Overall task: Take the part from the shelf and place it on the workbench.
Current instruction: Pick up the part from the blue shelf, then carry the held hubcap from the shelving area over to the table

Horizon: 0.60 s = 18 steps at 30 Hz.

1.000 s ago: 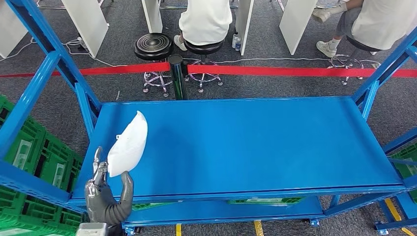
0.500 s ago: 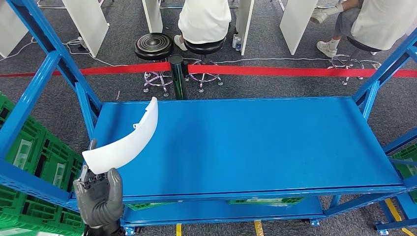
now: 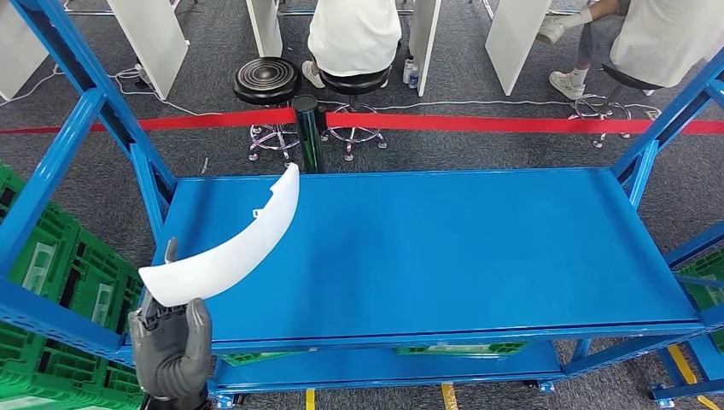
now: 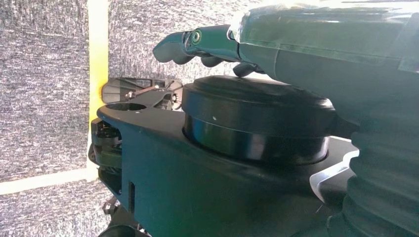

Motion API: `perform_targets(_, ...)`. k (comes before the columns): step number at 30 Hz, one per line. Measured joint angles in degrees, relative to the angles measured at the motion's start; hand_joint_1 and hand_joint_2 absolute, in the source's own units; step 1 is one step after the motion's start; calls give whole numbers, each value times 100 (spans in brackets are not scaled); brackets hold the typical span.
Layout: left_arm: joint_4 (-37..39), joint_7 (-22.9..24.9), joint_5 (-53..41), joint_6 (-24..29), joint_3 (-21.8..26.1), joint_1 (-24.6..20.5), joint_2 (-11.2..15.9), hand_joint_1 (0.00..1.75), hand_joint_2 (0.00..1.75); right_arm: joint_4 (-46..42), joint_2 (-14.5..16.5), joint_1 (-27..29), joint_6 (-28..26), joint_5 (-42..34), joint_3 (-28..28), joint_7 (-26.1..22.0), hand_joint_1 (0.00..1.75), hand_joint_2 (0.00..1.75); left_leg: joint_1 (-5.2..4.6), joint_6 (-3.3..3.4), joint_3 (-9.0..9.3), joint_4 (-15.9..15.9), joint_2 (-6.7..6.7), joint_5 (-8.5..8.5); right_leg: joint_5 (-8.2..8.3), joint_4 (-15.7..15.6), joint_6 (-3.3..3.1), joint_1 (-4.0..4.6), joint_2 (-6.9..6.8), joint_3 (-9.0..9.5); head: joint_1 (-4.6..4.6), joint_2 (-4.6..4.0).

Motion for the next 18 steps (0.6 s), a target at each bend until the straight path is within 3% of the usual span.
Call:
perform_targets(13,-315,0,-81,-127,-245,-107,384,175,175,0,0,1,19,-78,-3,-160,0,175,-11,1,-1,5,2,-1,5,-4,7,-13,0,0,-1,0)
perform_targets(18,-469,0,-74,-317,-253,-109,486,175,175,0,0,-14,15,-110,-7,-237,0,175,-37,37,-4,24,6,-17,7,-7,39,-39,2,2,-2,0)
